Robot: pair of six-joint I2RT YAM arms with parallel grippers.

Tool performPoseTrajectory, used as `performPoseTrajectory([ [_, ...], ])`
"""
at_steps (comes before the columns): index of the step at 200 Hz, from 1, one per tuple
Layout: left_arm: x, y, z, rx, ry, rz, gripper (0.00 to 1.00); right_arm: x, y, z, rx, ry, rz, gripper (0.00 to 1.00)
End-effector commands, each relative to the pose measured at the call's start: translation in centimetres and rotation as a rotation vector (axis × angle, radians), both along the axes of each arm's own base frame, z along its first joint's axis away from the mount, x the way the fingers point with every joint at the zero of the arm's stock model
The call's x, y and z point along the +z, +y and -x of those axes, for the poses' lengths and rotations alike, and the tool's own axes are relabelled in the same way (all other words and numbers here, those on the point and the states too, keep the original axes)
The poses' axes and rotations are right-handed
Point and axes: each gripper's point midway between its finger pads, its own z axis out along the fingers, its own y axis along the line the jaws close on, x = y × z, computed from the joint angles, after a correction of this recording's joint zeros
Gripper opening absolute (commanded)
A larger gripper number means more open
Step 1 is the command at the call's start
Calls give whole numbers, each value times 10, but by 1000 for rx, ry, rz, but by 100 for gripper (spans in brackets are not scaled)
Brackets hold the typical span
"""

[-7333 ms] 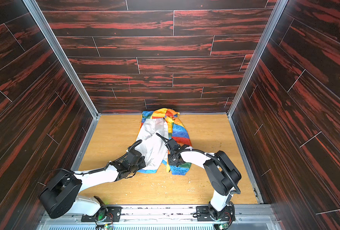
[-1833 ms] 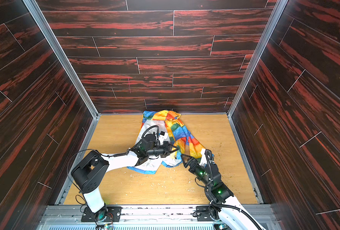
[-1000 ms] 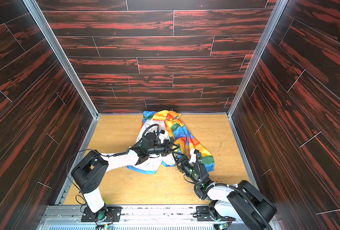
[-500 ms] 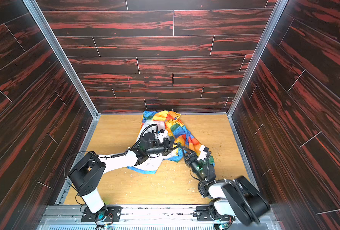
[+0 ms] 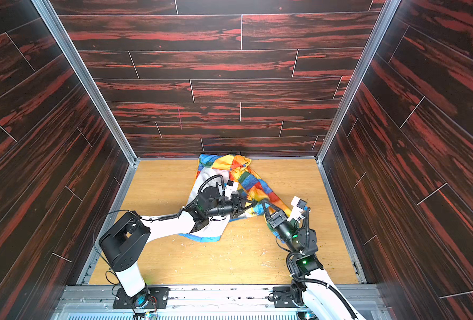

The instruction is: Zip up the jacket

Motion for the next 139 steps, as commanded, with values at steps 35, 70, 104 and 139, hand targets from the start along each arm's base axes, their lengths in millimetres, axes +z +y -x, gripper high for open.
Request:
performPoseTrajectory([
  [35,26,-6,-3,-9,-45,73,0,-34,18,12,78,107,-27,78],
  [70,29,-8,-1,-29,-45,87,0,-28,24,11,106,86,-63,72],
  [104,44,-11,9,-100,-93,134,0,-26,27,9,124,67,-103,66],
  [139,56,-10,20,-153,-191,192,0,-18,31,9,149,34,-126,66],
])
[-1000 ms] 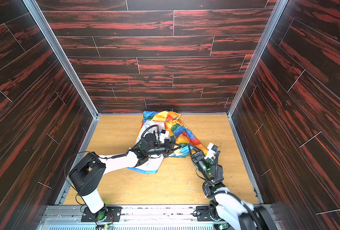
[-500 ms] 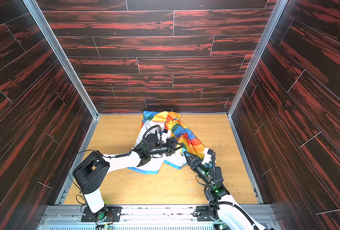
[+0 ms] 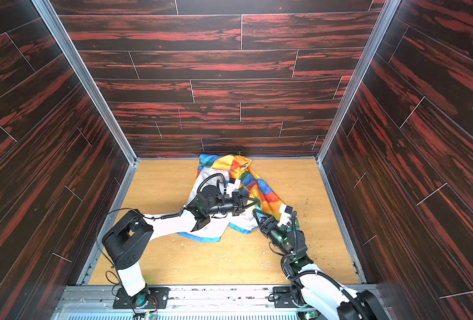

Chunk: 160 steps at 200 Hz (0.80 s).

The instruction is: Zip up the jacket

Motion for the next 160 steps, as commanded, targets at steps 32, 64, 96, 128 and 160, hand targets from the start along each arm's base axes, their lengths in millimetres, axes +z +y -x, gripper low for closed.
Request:
performPoseTrajectory([
  [32,43,-8,10,-106,-127,185,0,29,0,9,21,-112,-68,66],
  [64,43,-8,13,-123,-131,177,0,33,-3,11,5,-132,-50,65],
  [96,45,-6,15,-115,-144,167,0,30,-12,13,-32,-123,-65,61],
  [128,48,-7,16,-119,-143,173,0,27,-12,11,-40,-110,-54,55],
  [160,50,-5,17,-122,-141,170,0,31,-12,11,-42,-127,-62,43],
])
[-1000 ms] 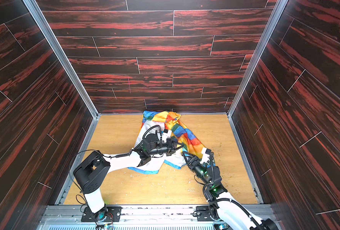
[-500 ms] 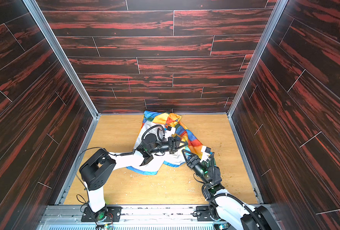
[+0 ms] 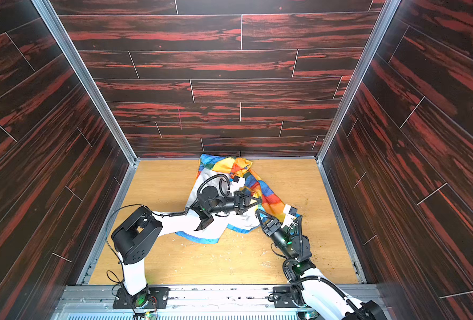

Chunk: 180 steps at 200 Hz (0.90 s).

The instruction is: Zip up the jacket

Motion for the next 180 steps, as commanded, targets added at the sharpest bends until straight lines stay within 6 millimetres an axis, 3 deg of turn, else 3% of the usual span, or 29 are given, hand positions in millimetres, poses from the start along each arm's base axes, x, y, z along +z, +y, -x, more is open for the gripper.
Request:
performPoseTrajectory([
  [1,39,5,10,-26,-80,73,0,7,-2,0,-15,-31,-16,43],
  [64,41,7,12,-25,-83,72,0,11,-5,2,-21,-51,-46,29],
  [180,38,7,12,-27,-67,64,0,6,-2,4,-8,-46,-11,22],
])
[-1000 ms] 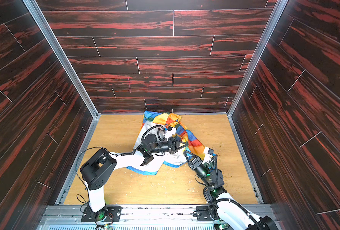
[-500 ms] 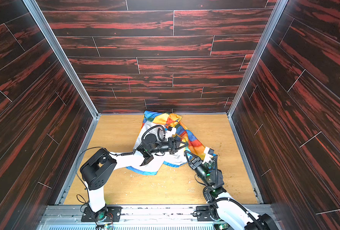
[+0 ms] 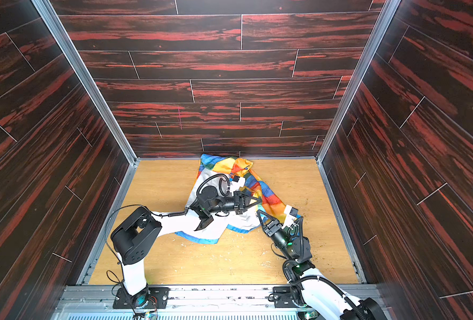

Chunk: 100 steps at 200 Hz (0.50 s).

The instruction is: Zip up the jacket

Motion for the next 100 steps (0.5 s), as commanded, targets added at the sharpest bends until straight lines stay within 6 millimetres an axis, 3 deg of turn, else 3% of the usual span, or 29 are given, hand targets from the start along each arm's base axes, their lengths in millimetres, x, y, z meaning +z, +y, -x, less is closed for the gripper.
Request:
performPoseTrajectory([
  [1,35,6,11,-24,-64,62,0,6,0,3,2,-29,-2,22],
  [100,29,6,11,-25,-51,54,0,6,3,1,11,-27,-1,18],
])
